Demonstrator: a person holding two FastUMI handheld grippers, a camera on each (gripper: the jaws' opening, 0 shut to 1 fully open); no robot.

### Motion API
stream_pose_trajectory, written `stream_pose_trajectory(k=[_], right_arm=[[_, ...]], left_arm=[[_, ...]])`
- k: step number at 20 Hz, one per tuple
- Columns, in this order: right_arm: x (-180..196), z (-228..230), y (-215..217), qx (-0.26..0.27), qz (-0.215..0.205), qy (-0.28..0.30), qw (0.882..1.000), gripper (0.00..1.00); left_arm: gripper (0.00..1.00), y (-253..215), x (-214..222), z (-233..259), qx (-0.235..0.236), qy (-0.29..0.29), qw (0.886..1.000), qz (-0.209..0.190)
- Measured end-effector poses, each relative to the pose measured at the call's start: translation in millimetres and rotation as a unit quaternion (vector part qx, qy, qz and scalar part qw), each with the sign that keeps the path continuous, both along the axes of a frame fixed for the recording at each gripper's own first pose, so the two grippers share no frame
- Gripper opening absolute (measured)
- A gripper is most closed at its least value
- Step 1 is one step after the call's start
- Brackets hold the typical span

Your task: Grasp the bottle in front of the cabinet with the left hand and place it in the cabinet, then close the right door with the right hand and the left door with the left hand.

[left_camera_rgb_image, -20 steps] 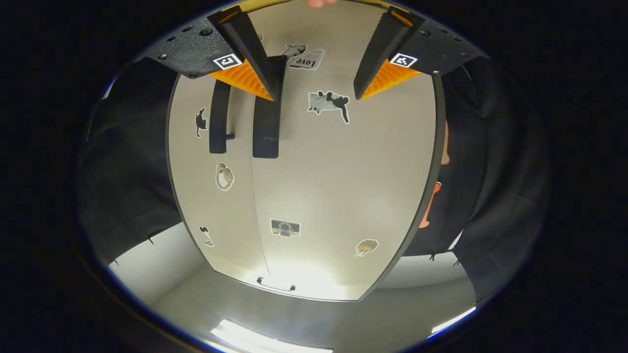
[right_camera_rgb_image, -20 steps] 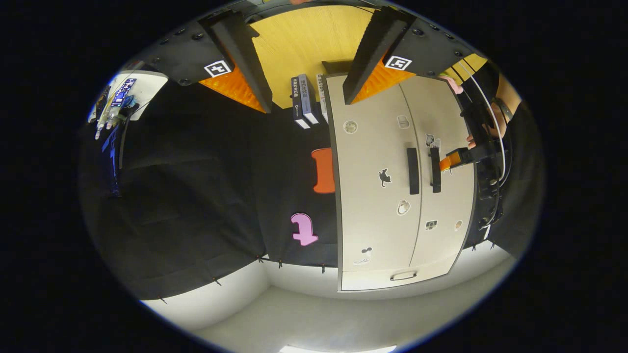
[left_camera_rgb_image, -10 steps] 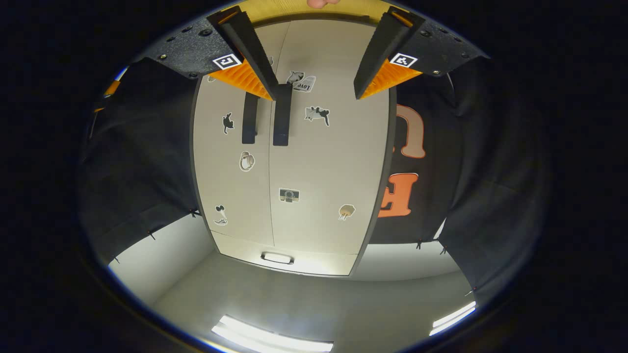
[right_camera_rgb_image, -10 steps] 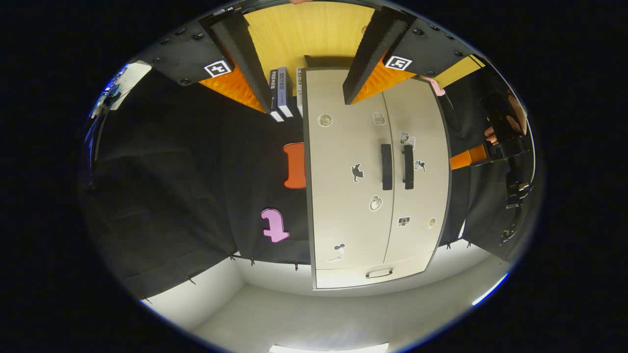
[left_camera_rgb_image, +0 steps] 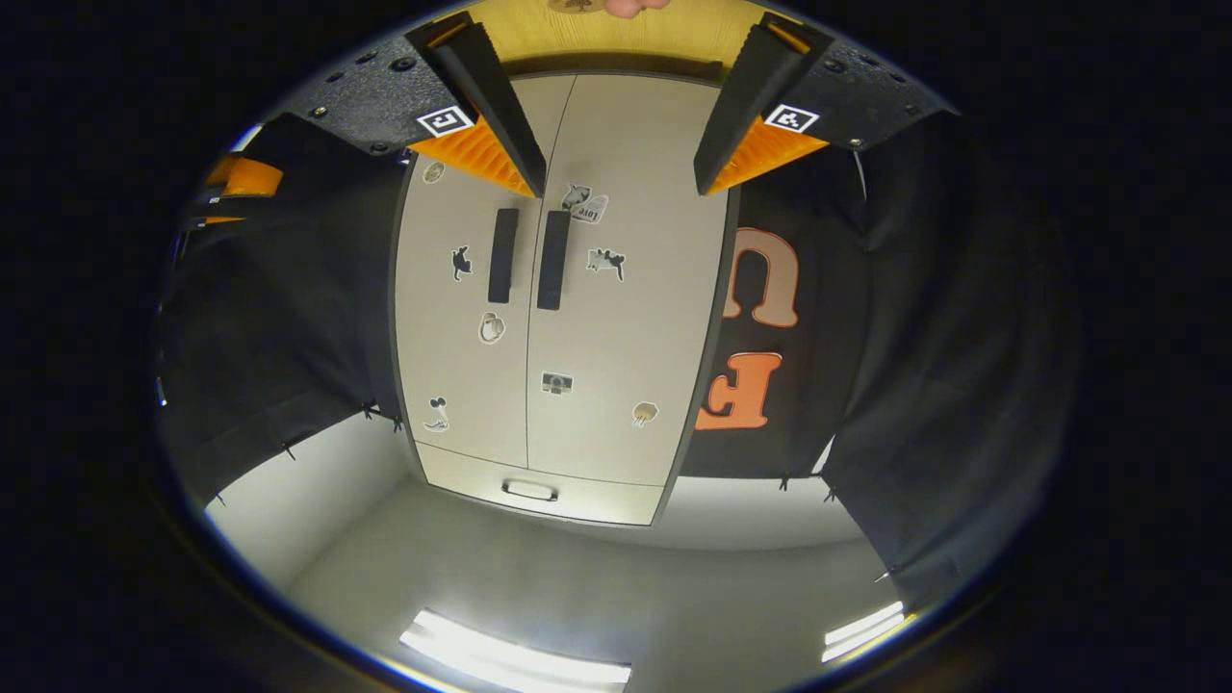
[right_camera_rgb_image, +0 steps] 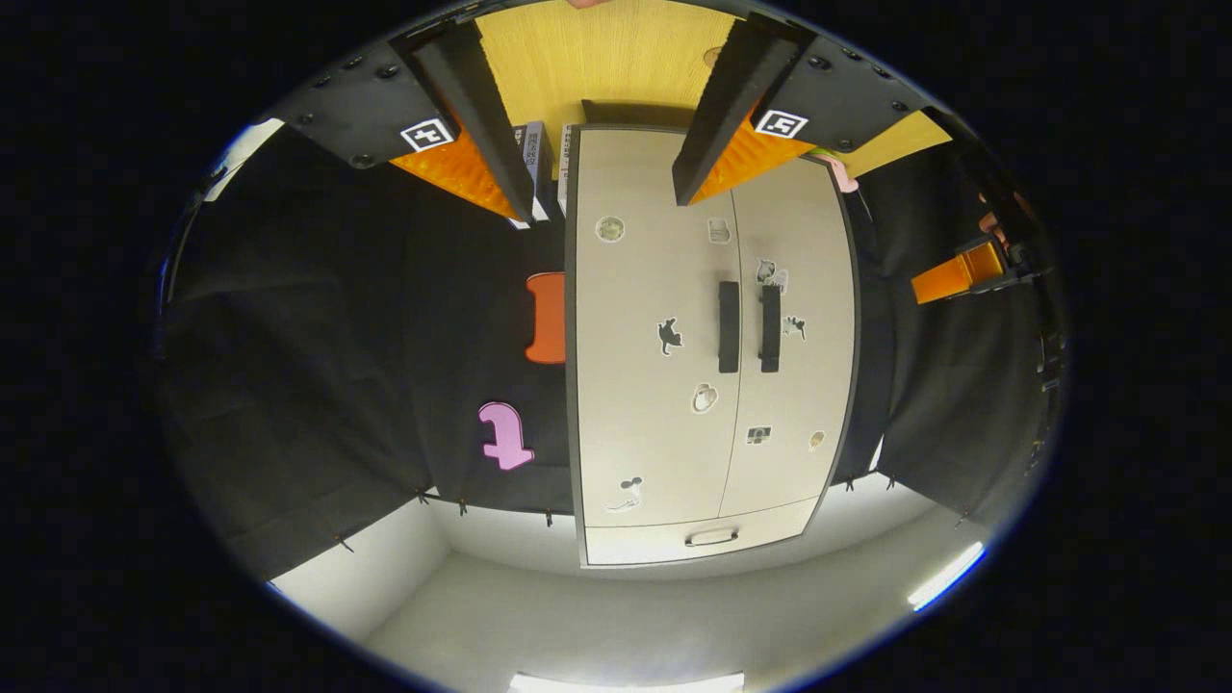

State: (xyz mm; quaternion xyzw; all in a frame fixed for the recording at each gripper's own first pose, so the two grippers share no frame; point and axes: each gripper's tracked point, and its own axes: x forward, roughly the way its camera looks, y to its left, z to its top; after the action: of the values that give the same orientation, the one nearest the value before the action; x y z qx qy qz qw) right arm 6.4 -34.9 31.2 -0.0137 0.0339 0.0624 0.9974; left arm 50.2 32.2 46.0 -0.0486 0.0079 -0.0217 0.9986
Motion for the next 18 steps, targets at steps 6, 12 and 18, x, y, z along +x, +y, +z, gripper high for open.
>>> stream_pose_trajectory(k=[6,12,18], right_arm=[[-8.4,-7.7,-1.1,0.015,-0.006,0.003,1.0,0.97],[-8.8,-13.9,-14.3,0.012,-0.02,0.012,1.0,0.97],[-9.1,-17.4,-17.0,0.014,-0.026,0.017,0.999,0.97]], left_arm=[[0.95,13.2,-9.4,-32.5,-0.004,0.032,0.999,0.024],[0.95,43.0,-12.3,-38.3,0.018,0.027,0.998,0.059],[0.95,32.9,-9.4,-32.4,0.014,0.015,0.998,0.051]])
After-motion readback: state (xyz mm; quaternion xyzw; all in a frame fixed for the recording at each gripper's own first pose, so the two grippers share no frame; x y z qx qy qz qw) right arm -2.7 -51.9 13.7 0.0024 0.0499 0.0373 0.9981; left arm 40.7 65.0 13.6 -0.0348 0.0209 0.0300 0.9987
